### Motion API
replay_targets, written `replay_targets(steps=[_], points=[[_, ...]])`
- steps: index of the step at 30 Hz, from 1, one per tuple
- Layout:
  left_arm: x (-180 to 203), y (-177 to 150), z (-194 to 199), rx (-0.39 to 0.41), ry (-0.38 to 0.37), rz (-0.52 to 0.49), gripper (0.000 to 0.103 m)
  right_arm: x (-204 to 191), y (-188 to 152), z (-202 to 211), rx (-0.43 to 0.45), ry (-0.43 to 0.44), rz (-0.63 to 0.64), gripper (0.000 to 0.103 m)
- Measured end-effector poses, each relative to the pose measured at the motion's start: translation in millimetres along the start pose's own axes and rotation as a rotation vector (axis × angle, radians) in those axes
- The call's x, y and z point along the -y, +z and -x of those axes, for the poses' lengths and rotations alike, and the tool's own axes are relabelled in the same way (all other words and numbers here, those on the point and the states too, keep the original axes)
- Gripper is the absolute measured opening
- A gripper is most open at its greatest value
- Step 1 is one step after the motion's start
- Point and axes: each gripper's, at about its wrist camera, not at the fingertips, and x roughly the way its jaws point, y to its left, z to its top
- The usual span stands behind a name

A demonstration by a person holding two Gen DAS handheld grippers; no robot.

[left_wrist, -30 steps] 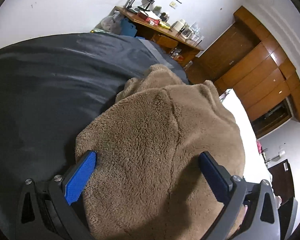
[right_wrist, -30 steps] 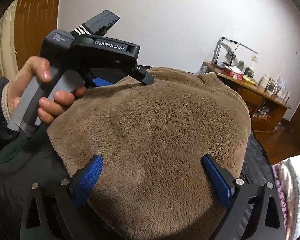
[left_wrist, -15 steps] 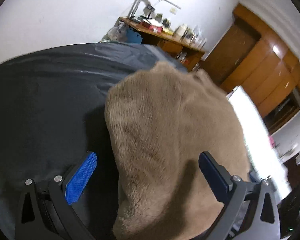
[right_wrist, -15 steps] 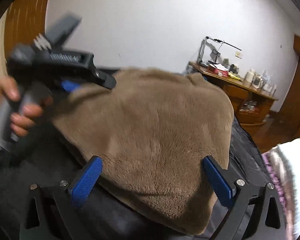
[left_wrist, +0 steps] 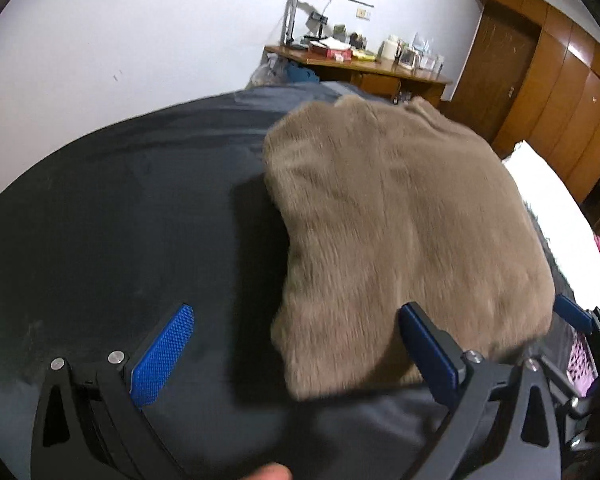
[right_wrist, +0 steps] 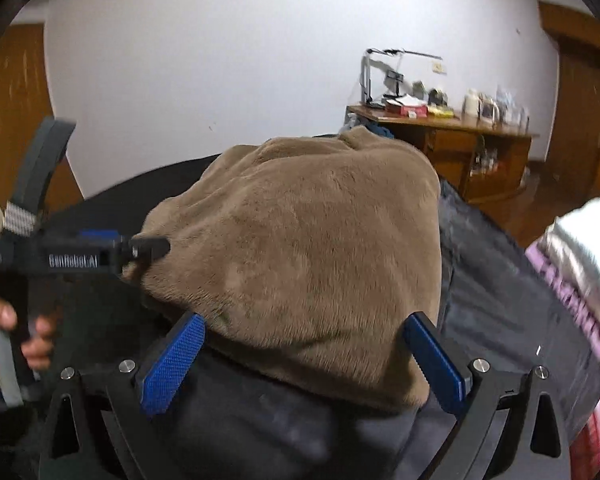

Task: Fold clothes
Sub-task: 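Release the blanket and pull both grippers back from the bundle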

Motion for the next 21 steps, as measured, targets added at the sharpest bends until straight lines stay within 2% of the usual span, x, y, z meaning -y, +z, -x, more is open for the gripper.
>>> replay_targets(steps=[6, 10, 21], points=[[4.6, -18.2, 8.6, -0.013, -0.050, 0.003, 0.102, -12.2, -17.9, 7.7, -0.018, -0.019, 0.006, 0.102], [13.1, -23.6, 11.4, -0.014, -0.036, -0.042, 0.102, -20.0, -26.7, 11.5, -0.022, -0.030, 0.007, 0.102], [18.6, -16.0, 40.4, 0.064, -0.061, -0.069, 0.102, -40.4, -24.7, 35.9, 0.104, -0.122, 0.030, 0.102]])
